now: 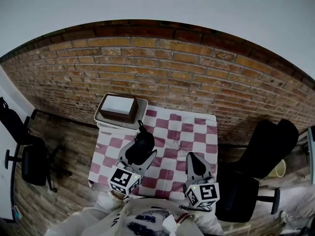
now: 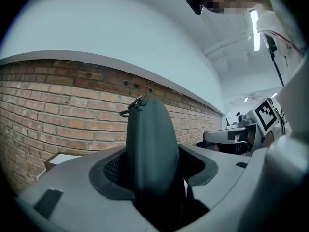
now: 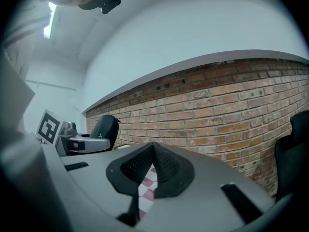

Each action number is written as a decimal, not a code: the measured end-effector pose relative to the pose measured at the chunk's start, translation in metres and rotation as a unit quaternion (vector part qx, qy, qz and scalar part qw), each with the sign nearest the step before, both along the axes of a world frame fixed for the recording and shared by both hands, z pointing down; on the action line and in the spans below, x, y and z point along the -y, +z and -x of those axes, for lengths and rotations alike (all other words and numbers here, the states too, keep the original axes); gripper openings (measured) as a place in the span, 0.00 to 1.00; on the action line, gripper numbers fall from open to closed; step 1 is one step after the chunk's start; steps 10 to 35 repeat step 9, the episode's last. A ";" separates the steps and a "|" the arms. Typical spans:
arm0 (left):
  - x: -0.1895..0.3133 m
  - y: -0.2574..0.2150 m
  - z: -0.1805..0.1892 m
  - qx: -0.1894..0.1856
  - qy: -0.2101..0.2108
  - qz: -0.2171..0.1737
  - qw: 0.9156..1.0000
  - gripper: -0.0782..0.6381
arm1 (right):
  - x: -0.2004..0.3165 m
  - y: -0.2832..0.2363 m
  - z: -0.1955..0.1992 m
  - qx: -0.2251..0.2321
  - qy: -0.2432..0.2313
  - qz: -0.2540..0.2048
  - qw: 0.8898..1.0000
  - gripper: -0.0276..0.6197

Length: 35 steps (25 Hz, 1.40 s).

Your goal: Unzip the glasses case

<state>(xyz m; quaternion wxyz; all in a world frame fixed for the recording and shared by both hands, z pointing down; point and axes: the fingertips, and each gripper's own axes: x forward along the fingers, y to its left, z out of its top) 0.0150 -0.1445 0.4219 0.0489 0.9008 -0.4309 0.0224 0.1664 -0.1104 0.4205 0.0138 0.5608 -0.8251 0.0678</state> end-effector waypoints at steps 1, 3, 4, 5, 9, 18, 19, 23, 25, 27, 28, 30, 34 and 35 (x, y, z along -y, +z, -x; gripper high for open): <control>0.001 0.000 0.000 0.000 0.000 0.001 1.000 0.51 | 0.000 0.000 -0.001 0.000 0.001 0.000 1.000 0.06; 0.002 0.000 0.000 -0.002 -0.001 0.002 1.000 0.51 | 0.001 0.000 -0.002 0.002 0.004 0.003 1.000 0.06; 0.003 0.001 0.000 -0.002 -0.001 0.003 1.000 0.51 | 0.001 0.001 -0.002 0.003 0.005 0.003 1.000 0.06; 0.003 0.001 0.000 -0.002 -0.001 0.004 1.000 0.51 | 0.001 0.001 -0.002 0.003 0.005 0.003 1.000 0.06; 0.003 0.004 -0.001 -0.001 -0.002 0.007 1.000 0.51 | 0.002 0.004 -0.001 -0.002 0.000 0.002 1.000 0.06; 0.003 0.004 -0.001 -0.001 -0.002 0.007 1.000 0.51 | 0.002 0.004 -0.001 -0.002 0.000 0.002 1.000 0.06; 0.003 0.004 -0.001 -0.001 -0.002 0.007 1.000 0.51 | 0.002 0.004 -0.001 -0.002 0.000 0.002 1.000 0.06; 0.003 0.004 -0.001 -0.001 -0.002 0.007 1.000 0.51 | 0.002 0.004 -0.001 -0.002 0.000 0.002 1.000 0.06; 0.003 0.004 -0.001 -0.001 -0.002 0.007 1.000 0.51 | 0.002 0.004 -0.001 -0.002 0.000 0.002 1.000 0.06; 0.003 0.004 -0.001 -0.001 -0.002 0.007 1.000 0.51 | 0.002 0.004 -0.001 -0.002 0.000 0.002 1.000 0.06; 0.003 0.004 -0.001 -0.001 -0.002 0.007 1.000 0.51 | 0.002 0.004 -0.001 -0.002 0.000 0.002 1.000 0.06; 0.003 0.004 -0.001 -0.001 -0.002 0.007 1.000 0.51 | 0.002 0.004 -0.001 -0.002 0.000 0.002 1.000 0.06; 0.003 0.004 -0.001 -0.001 -0.002 0.007 1.000 0.51 | 0.002 0.004 -0.001 -0.002 0.000 0.002 1.000 0.06; 0.003 0.004 -0.001 -0.001 -0.002 0.007 1.000 0.51 | 0.002 0.004 -0.001 -0.002 0.000 0.002 1.000 0.06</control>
